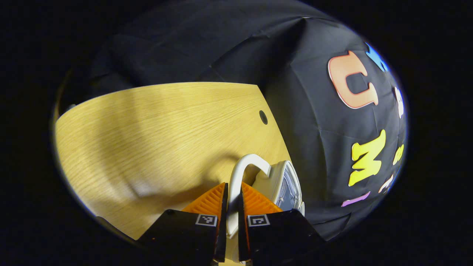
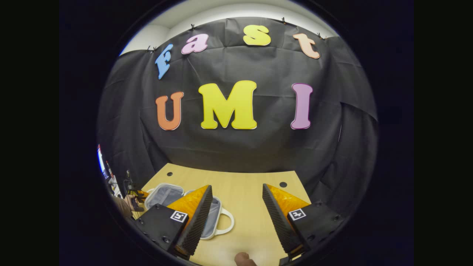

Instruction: First open the suitcase, pack the skin care products into it, and then close the suitcase.

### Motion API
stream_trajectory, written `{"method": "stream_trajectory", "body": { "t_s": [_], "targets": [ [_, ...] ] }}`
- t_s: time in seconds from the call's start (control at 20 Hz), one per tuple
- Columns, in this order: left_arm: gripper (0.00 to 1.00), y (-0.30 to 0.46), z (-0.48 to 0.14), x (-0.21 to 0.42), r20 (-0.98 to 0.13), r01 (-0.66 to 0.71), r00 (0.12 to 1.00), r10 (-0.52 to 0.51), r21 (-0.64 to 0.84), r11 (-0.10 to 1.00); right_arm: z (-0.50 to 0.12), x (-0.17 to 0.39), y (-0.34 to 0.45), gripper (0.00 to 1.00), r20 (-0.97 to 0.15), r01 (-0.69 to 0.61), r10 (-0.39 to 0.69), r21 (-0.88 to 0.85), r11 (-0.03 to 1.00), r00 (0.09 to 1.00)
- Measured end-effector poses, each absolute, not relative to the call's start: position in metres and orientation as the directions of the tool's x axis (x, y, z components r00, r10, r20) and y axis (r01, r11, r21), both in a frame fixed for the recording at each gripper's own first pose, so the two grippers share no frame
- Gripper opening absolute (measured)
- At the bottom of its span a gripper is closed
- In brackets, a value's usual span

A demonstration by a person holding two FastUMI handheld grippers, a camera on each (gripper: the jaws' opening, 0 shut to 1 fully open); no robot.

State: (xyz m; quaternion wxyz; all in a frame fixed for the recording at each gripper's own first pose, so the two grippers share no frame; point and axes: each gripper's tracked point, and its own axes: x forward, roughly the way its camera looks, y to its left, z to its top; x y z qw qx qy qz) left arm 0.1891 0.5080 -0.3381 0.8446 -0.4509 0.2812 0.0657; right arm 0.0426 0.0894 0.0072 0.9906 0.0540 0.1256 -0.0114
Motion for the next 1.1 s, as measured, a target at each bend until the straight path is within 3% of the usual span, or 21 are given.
{"method": "stream_trajectory", "body": {
  "t_s": [0.2,0.55,0.85,1.1],
  "targets": [
    [0.07,0.505,-0.297,0.191,-0.508,-0.318,0.854,-0.112,-0.68,0.66,0.013,0.041,0.078,0.8,-0.221,0.033,-0.007,0.114,0.993,0.975],
    [0.03,0.457,-0.184,0.198,-0.365,-0.169,0.928,-0.08,-0.601,0.781,0.023,0.03,0.05,0.78,-0.176,-0.014,0.04,0.15,0.989,0.983],
    [0.0,0.36,-0.112,0.192,-0.293,-0.037,0.951,-0.099,-0.424,0.905,0.023,0.017,0.016,0.78,-0.146,-0.072,0.095,0.157,0.985,0.985],
    [0.04,0.263,-0.104,0.176,-0.293,0.059,0.949,-0.118,-0.202,0.978,0.021,0.008,-0.014,0.77,-0.125,-0.096,0.113,0.131,0.987,0.986]
  ]
}}
